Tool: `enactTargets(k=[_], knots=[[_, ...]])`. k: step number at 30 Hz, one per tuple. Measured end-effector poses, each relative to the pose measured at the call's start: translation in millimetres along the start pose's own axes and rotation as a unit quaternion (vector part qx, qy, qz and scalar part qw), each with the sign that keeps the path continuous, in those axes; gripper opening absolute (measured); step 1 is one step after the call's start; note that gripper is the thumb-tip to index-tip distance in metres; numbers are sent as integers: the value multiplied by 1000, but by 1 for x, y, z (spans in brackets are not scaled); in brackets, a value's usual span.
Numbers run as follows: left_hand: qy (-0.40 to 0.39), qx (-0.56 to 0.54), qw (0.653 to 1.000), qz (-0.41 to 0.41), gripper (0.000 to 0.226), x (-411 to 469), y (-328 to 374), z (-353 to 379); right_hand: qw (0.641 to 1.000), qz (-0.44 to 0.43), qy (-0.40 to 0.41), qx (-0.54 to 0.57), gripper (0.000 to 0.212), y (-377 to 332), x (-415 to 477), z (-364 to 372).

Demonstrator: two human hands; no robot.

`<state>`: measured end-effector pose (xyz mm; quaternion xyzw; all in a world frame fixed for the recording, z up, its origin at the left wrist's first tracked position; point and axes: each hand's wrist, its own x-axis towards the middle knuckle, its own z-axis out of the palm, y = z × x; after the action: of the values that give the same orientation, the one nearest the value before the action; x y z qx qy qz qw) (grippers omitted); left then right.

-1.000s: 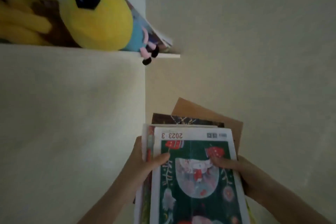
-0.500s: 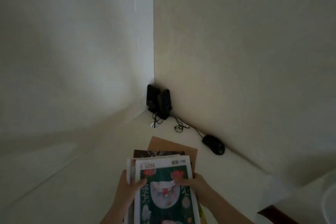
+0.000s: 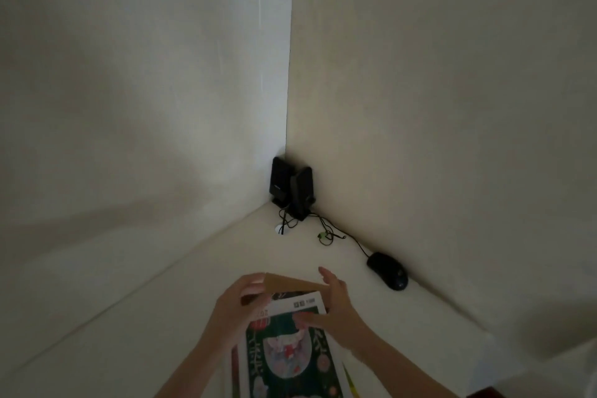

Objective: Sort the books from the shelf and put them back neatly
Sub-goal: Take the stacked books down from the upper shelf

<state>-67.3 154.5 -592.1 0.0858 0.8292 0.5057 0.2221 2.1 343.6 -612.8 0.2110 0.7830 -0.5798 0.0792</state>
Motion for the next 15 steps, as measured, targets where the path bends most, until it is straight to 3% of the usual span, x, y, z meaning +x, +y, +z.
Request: enactTargets(k=[5,9,15], knots=[[12,-43,991,124,26,-31,106,-54,993,-120,7,13,85,-103,-29,-34],[55,-74,967,239,38,-84,203,-108,968,-249,20,17,67,-215,-77,-58],[174,-18,889,423,24,-189,317,-181,865,-495,77,-26,63,-375,-182,-73]])
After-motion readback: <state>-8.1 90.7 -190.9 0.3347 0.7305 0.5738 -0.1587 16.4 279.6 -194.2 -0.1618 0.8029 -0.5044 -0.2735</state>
